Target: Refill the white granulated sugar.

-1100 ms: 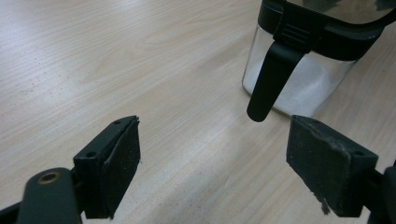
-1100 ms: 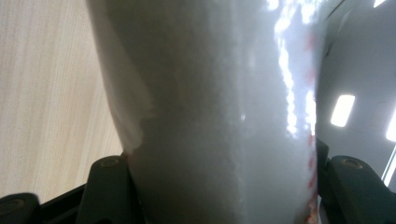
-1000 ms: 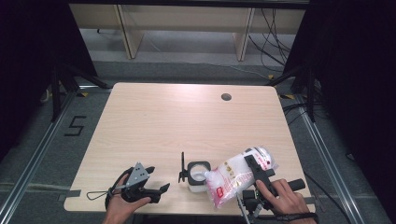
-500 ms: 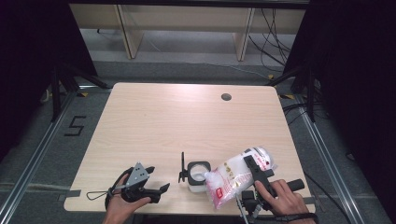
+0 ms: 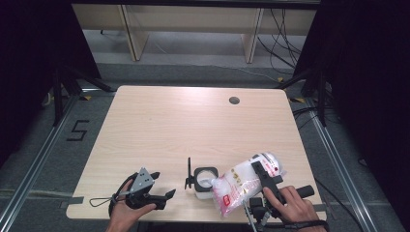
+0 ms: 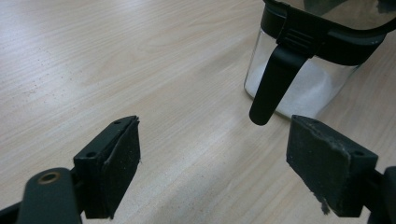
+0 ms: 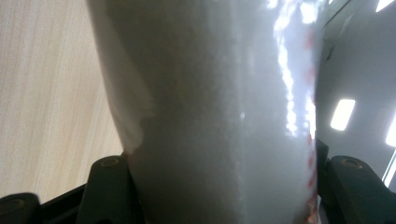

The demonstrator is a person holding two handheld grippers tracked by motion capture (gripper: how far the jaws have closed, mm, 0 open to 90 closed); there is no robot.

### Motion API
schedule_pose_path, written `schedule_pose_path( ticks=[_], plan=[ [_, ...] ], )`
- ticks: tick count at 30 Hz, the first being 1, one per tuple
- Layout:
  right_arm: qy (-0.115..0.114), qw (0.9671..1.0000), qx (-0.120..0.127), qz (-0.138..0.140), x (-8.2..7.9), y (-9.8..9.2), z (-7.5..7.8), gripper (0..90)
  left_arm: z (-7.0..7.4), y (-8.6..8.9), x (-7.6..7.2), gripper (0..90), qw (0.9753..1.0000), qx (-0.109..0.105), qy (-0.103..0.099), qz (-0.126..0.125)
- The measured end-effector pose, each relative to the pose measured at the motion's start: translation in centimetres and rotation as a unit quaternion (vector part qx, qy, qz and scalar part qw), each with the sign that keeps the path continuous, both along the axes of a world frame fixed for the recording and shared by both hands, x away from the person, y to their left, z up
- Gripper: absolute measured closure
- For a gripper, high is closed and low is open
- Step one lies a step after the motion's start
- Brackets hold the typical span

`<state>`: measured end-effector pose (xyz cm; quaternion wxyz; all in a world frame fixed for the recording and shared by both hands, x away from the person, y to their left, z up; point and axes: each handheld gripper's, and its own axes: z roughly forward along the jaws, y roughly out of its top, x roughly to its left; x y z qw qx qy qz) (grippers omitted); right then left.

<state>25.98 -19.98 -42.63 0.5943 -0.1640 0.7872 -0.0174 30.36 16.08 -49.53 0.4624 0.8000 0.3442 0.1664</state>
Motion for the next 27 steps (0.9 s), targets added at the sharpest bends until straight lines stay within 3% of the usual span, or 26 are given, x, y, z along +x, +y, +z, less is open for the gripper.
schedule_pose_path(
  ticks=[4, 6, 7, 8, 10, 11, 12, 14, 17, 24, 25, 27],
  plan=[
    [-0.007, 0.9999, 0.008, 0.004, 0.04, -0.20, 0.00, 42.1, -0.11, -0.08, -0.05, 17.0, 1.0000, -0.004, 0.005, 0.005],
    [-0.005, 1.0000, 0.003, -0.003, 0.05, -0.21, -0.08, 42.1, -0.11, -0.10, -0.10, 17.0, 1.0000, -0.006, 0.007, 0.004],
    [-0.001, 0.9999, -0.014, -0.003, 0.02, -0.11, 0.22, 42.1, -0.14, -0.09, -0.09, 17.0, 1.0000, -0.006, 0.006, 0.004],
    [-0.003, 1.0000, -0.006, 0.002, 0.07, -0.19, 0.12, 42.1, -0.11, -0.08, -0.07, 17.0, 1.0000, -0.004, 0.005, 0.004],
    [0.003, 0.9999, 0.003, -0.015, -0.10, -0.21, 0.10, 42.1, -0.05, 0.00, 0.01, 17.0, 1.0000, 0.002, -0.001, -0.001],
    [-0.004, 1.0000, 0.005, -0.004, 0.03, -0.26, -0.07, 42.1, -0.08, 0.01, 0.01, 17.0, 1.0000, 0.002, -0.002, -0.003],
    [-0.004, 1.0000, 0.006, -0.005, 0.02, -0.21, -0.12, 42.2, -0.13, -0.07, -0.11, 17.0, 1.0000, -0.004, 0.007, 0.003],
    [0.000, 0.9999, -0.011, 0.001, 0.07, -0.13, 0.17, 42.2, -0.04, 0.01, -0.03, 17.0, 1.0000, -0.001, 0.001, 0.001],
    [-0.002, 0.9998, 0.017, -0.005, -0.02, -0.25, -0.13, 42.2, -0.03, 0.05, -0.08, 17.0, 1.0000, 0.001, 0.001, 0.001],
    [0.002, 1.0000, -0.003, 0.001, 0.11, -0.20, 0.16, 42.2, -0.03, 0.03, -0.04, 17.0, 1.0000, 0.000, 0.000, 0.001],
    [0.007, 0.9998, 0.014, -0.011, 0.02, -0.32, -0.07, 42.2, -0.02, 0.02, -0.03, 17.0, 1.0000, -0.002, 0.001, 0.003],
    [0.009, 0.9998, 0.006, -0.018, -0.06, -0.34, 0.02, 42.2, -0.02, 0.03, -0.09, 17.0, 1.0000, -0.001, 0.001, 0.002]
  ],
)
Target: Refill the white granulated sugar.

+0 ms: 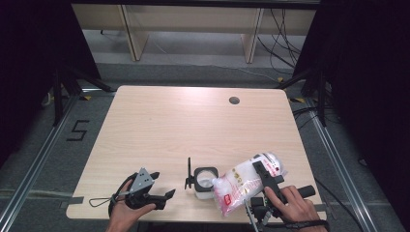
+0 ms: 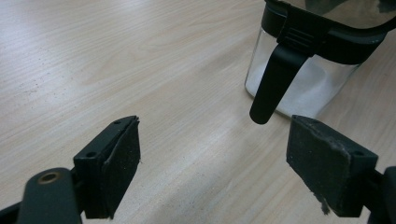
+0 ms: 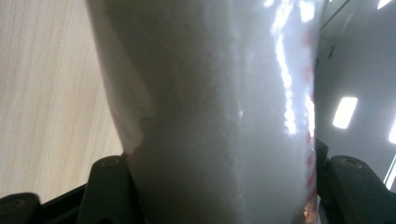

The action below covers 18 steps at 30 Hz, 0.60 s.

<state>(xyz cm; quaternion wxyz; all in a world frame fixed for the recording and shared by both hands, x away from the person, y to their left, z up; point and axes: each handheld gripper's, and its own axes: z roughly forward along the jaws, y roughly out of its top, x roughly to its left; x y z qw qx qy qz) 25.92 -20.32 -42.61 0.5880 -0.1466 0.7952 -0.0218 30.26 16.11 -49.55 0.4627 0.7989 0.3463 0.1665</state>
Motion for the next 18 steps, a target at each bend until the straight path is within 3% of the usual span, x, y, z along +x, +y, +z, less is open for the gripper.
schedule_pose_path(
  ticks=[1, 4, 5, 6, 8, 9, 10, 11, 15, 18],
  plan=[
    [-0.005, 0.9998, 0.015, 0.011, 0.13, -0.13, -0.13, 42.3, 0.00, 0.01, 0.01, 17.0, 1.0000, 0.001, 0.000, 0.000],
    [0.003, 0.9999, 0.004, 0.010, 0.17, -0.08, 0.24, 42.3, 0.01, 0.00, 0.04, 17.0, 1.0000, 0.000, -0.001, -0.001],
    [-0.008, 0.9995, 0.012, 0.027, 0.38, -0.17, 0.08, 42.3, 0.02, 0.00, -0.04, 17.0, 1.0000, 0.002, 0.000, 0.001],
    [0.006, 0.9999, 0.002, 0.009, 0.20, -0.11, 0.22, 42.3, 0.03, 0.02, -0.04, 17.0, 1.0000, 0.003, 0.000, 0.001],
    [0.007, 0.9996, 0.025, 0.010, 0.29, -0.34, -0.15, 42.3, 0.08, 0.07, 0.06, 17.0, 1.0000, 0.003, -0.003, -0.001],
    [0.008, 0.9999, 0.005, 0.010, 0.32, -0.24, 0.16, 42.3, 0.08, 0.07, 0.04, 17.0, 1.0000, 0.003, -0.002, 0.000],
    [0.007, 0.9999, 0.003, 0.015, 0.38, -0.22, 0.18, 42.3, 0.07, 0.09, 0.04, 17.0, 1.0000, 0.005, -0.003, -0.002],
    [0.012, 0.9995, 0.029, -0.002, 0.23, -0.36, -0.19, 42.3, 0.05, 0.07, 0.02, 17.0, 1.0000, 0.004, -0.002, 0.000],
    [0.009, 0.9990, 0.043, 0.006, 0.35, -0.48, -0.47, 42.3, -0.01, -0.01, 0.03, 17.0, 1.0000, 0.000, 0.000, 0.000],
    [0.009, 0.9996, 0.023, 0.013, 0.40, -0.35, -0.13, 42.4, 0.00, 0.00, 0.01, 17.0, 1.0000, -0.001, 0.000, -0.001]
  ],
)
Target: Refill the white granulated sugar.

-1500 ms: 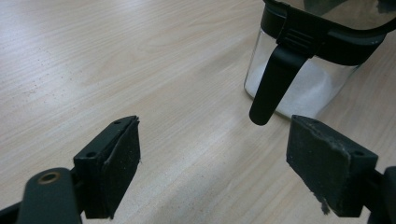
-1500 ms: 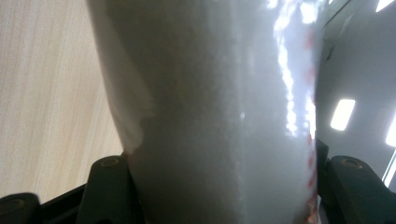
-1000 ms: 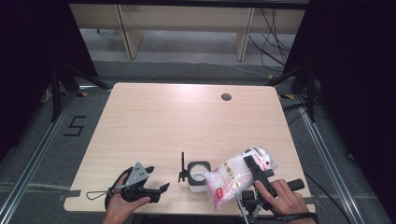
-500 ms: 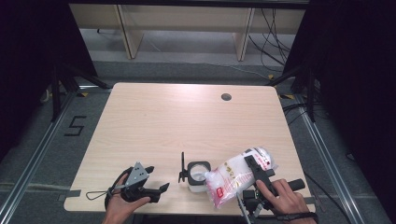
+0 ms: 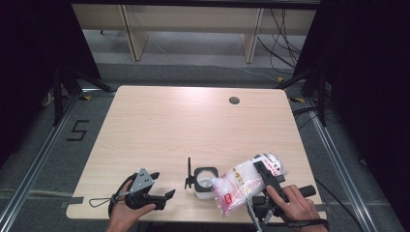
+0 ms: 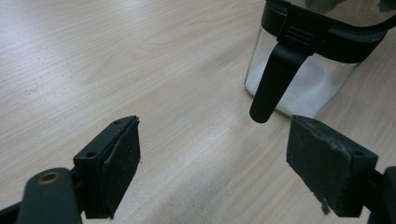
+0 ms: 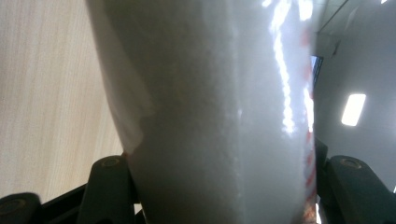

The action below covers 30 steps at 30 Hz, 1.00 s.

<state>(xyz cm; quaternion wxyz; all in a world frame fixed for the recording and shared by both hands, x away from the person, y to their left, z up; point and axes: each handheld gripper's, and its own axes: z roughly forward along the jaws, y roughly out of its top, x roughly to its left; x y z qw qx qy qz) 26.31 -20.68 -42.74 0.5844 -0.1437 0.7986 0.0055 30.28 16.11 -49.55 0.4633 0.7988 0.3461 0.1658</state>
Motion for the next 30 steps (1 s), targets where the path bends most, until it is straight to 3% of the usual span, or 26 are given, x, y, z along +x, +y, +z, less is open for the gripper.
schedule_pose_path(
  ticks=[1, 2, 3, 6, 7, 9, 10, 12, 15, 16, 18, 22, 23, 25, 26, 30],
  plan=[
    [0.002, 0.9999, 0.013, -0.006, -0.03, -0.13, -0.20, 42.4, 0.04, -0.01, -0.06, 17.0, 1.0000, 0.003, 0.001, 0.001],
    [-0.003, 1.0000, -0.002, 0.005, 0.09, 0.02, 0.02, 42.4, 0.03, -0.06, -0.09, 17.0, 1.0000, 0.000, 0.001, -0.003],
    [0.003, 1.0000, 0.002, -0.003, 0.01, 0.05, -0.08, 42.4, -0.05, -0.13, -0.15, 17.0, 1.0000, -0.008, 0.006, 0.000],
    [-0.001, 0.9999, -0.010, 0.009, -0.02, 0.18, 0.16, 42.4, 0.02, 0.06, -0.03, 17.0, 1.0000, 0.003, 0.000, 0.003],
    [0.006, 1.0000, 0.003, 0.000, -0.12, 0.07, -0.04, 42.4, -0.02, -0.04, -0.11, 17.0, 0.9999, -0.006, 0.007, 0.010],
    [0.006, 1.0000, 0.004, -0.001, -0.12, 0.06, -0.06, 42.4, 0.02, 0.07, -0.02, 17.0, 1.0000, 0.004, -0.003, 0.000],
    [-0.001, 1.0000, 0.004, 0.008, -0.06, 0.04, -0.08, 42.4, -0.05, 0.01, -0.02, 17.0, 1.0000, 0.002, 0.001, 0.002],
    [0.010, 0.9999, 0.005, -0.002, -0.15, 0.04, -0.09, 42.4, -0.10, -0.12, -0.05, 17.0, 1.0000, 0.001, 0.007, 0.005],
    [0.003, 1.0000, -0.006, 0.001, -0.18, 0.15, 0.01, 42.4, -0.16, -0.14, -0.08, 17.1, 1.0000, -0.002, 0.006, -0.001],
    [0.006, 1.0000, 0.000, 0.000, -0.17, 0.12, -0.09, 42.4, -0.09, -0.06, -0.02, 17.0, 1.0000, 0.004, 0.000, -0.005],
    [0.000, 0.9999, -0.009, 0.014, -0.11, 0.21, 0.17, 42.4, -0.11, -0.11, -0.09, 17.0, 1.0000, -0.002, 0.007, 0.001],
    [-0.006, 0.9997, -0.003, 0.022, 0.00, 0.12, 0.22, 42.4, -0.07, -0.01, -0.02, 17.0, 1.0000, 0.003, 0.001, 0.000],
    [0.002, 0.9999, -0.007, 0.009, -0.15, 0.12, 0.35, 42.4, -0.06, -0.04, -0.01, 17.0, 1.0000, 0.002, 0.001, 0.000],
    [0.001, 0.9999, -0.006, 0.010, -0.14, 0.09, 0.39, 42.4, -0.09, -0.02, 0.01, 17.0, 1.0000, 0.006, -0.001, -0.006],
    [-0.002, 0.9999, -0.007, 0.010, -0.19, 0.09, 0.40, 42.4, -0.15, -0.14, -0.12, 17.0, 1.0000, -0.001, 0.008, 0.003],
    [0.002, 1.0000, -0.003, 0.004, -0.25, 0.04, 0.36, 42.4, -0.07, 0.00, 0.02, 17.0, 1.0000, 0.007, -0.002, -0.007]
  ],
)
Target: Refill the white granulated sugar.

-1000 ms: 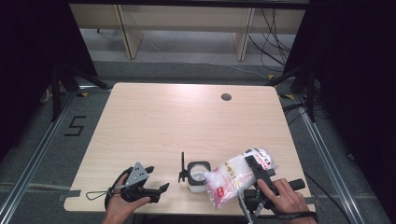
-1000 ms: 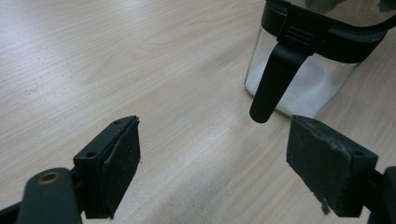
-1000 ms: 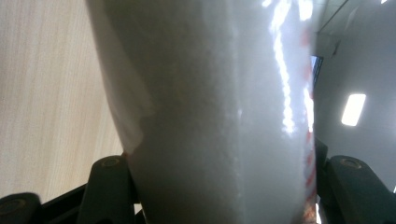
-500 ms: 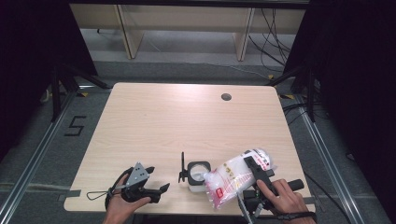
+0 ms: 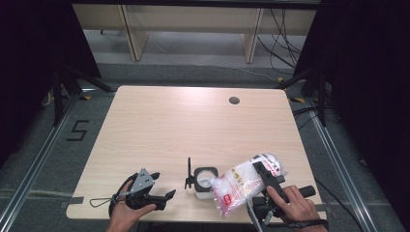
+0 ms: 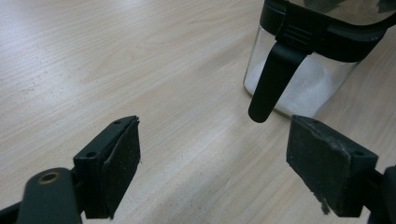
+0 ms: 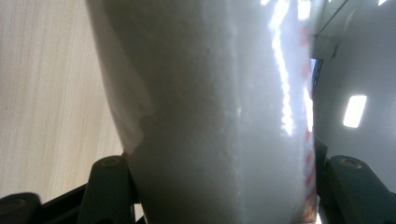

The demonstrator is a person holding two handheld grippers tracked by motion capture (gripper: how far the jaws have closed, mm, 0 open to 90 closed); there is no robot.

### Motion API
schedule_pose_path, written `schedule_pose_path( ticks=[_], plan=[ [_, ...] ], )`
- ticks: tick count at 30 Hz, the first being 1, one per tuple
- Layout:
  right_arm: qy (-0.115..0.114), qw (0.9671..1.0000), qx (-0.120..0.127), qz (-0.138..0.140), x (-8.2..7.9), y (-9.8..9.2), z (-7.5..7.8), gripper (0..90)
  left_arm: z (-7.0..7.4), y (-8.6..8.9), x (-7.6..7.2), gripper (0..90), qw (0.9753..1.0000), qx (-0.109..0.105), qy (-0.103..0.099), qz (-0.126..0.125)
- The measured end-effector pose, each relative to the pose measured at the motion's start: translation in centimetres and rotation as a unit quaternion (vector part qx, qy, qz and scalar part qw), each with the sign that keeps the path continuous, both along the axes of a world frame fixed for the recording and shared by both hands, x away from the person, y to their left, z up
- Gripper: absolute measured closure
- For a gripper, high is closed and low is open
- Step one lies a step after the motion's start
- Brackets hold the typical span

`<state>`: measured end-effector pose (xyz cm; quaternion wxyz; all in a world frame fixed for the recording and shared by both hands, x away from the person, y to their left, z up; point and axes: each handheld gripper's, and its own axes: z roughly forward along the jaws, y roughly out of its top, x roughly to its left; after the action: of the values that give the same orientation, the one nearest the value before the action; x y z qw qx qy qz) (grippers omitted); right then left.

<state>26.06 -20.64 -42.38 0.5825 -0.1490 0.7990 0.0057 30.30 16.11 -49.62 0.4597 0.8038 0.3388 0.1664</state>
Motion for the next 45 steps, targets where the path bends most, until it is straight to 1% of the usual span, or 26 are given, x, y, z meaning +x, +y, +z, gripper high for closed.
schedule_pose_path(
  ticks=[4, 5, 6, 7, 10, 15, 16, 17, 18, 20, 21, 22, 24, 26, 27, 28, 29, 32, 33, 34, 37, 38, 39, 40, 42, 45],
  plan=[
    [-0.002, 1.0000, 0.007, 0.002, -0.04, 0.10, 0.10, 42.5, 0.01, -0.02, 0.00, 17.0, 1.0000, -0.003, 0.001, 0.004],
    [0.009, 1.0000, 0.004, 0.001, -0.01, 0.14, 0.15, 42.4, 0.01, -0.01, -0.09, 17.0, 1.0000, -0.004, 0.004, 0.006],
    [0.004, 0.9992, 0.039, -0.006, -0.13, -0.07, -0.44, 42.5, -0.01, 0.00, -0.13, 17.0, 1.0000, -0.006, 0.004, 0.007],
    [0.007, 0.9996, 0.026, -0.009, -0.18, 0.01, -0.18, 42.5, 0.01, 0.03, -0.12, 17.0, 1.0000, -0.005, 0.003, 0.007],
    [0.000, 0.9997, 0.025, 0.008, 0.08, 0.02, -0.16, 42.5, 0.07, -0.02, -0.14, 17.0, 0.9999, -0.006, 0.004, 0.010],
    [0.005, 1.0000, 0.001, -0.001, 0.01, -0.04, 0.00, 42.5, 0.06, 0.02, -0.03, 17.0, 1.0000, 0.001, 0.000, 0.001],
    [0.007, 0.9999, 0.012, -0.006, -0.02, -0.15, -0.19, 42.5, 0.03, -0.03, -0.14, 17.0, 1.0000, -0.004, 0.004, 0.007],
    [-0.003, 1.0000, -0.001, 0.000, -0.01, -0.08, 0.06, 42.5, 0.01, 0.00, -0.12, 17.0, 1.0000, -0.005, 0.004, 0.007],
    [0.003, 0.9998, 0.016, -0.009, -0.07, -0.24, -0.12, 42.4, 0.00, 0.02, -0.07, 17.0, 0.9999, -0.006, 0.004, 0.009],
    [-0.002, 0.9998, 0.021, 0.000, 0.01, -0.30, -0.01, 42.5, 0.00, 0.04, 0.01, 17.0, 1.0000, -0.005, 0.001, 0.006],
    [-0.009, 0.9998, 0.009, 0.016, 0.17, -0.23, 0.33, 42.5, 0.00, 0.07, 0.02, 17.0, 1.0000, -0.001, 0.000, 0.003],
    [-0.005, 0.9998, 0.021, 0.004, 0.03, -0.27, 0.20, 42.5, -0.07, -0.08, -0.11, 17.0, 0.9999, -0.010, 0.010, 0.010],
    [-0.002, 0.9995, 0.030, -0.004, -0.03, -0.31, 0.12, 42.5, -0.05, -0.10, -0.08, 17.0, 0.9999, -0.008, 0.008, 0.010],
    [-0.009, 0.9999, 0.011, 0.005, 0.03, -0.18, 0.33, 42.5, 0.00, -0.02, -0.10, 17.0, 1.0000, -0.003, 0.004, 0.006],
    [-0.002, 0.9995, 0.029, -0.013, -0.15, -0.32, -0.13, 42.5, -0.02, -0.01, -0.10, 17.0, 1.0000, -0.004, 0.003, 0.005],
    [-0.005, 1.0000, -0.007, 0.003, 0.02, -0.06, 0.28, 42.5, 0.01, 0.03, -0.06, 17.0, 1.0000, -0.004, 0.003, 0.006],
    [-0.007, 1.0000, 0.003, 0.004, 0.05, -0.06, -0.01, 42.5, 0.01, 0.03, -0.02, 17.0, 0.9999, -0.006, 0.003, 0.008],
    [-0.009, 0.9999, -0.007, -0.009, -0.15, 0.11, -0.35, 42.5, 0.00, 0.02, -0.08, 17.0, 0.9999, -0.006, 0.004, 0.008],
    [-0.008, 0.9996, -0.025, -0.010, -0.22, 0.34, -0.06, 42.5, 0.00, 0.06, -0.01, 17.0, 1.0000, -0.002, 0.002, 0.004],
    [-0.015, 0.9997, -0.019, 0.005, -0.06, 0.30, -0.11, 42.5, -0.04, -0.08, -0.06, 17.0, 0.9998, -0.012, 0.008, 0.011],
    [-0.020, 0.9997, -0.012, 0.010, -0.04, 0.36, -0.07, 42.6, 0.02, 0.01, -0.08, 17.0, 1.0000, -0.004, 0.003, 0.006],
    [-0.012, 0.9999, 0.000, -0.008, -0.22, 0.32, -0.32, 42.6, 0.00, 0.02, -0.08, 17.0, 1.0000, -0.004, 0.003, 0.006],
    [-0.009, 0.9998, -0.017, -0.010, -0.27, 0.41, -0.15, 42.6, 0.02, 0.04, -0.04, 17.0, 1.0000, -0.004, 0.003, 0.007],
    [-0.013, 0.9998, 0.011, -0.006, -0.18, 0.22, -0.48, 42.6, 0.03, 0.02, -0.03, 17.0, 0.9999, -0.006, 0.003, 0.008],
    [-0.009, 0.9999, -0.009, -0.002, -0.15, 0.29, 0.03, 42.6, 0.07, 0.02, -0.14, 17.0, 0.9999, -0.003, 0.003, 0.010],
    [-0.023, 0.9997, -0.003, 0.004, -0.07, 0.23, -0.21, 42.6, 0.01, 0.04, 0.03, 17.0, 1.0000, -0.004, 0.001, 0.006]
  ],
)
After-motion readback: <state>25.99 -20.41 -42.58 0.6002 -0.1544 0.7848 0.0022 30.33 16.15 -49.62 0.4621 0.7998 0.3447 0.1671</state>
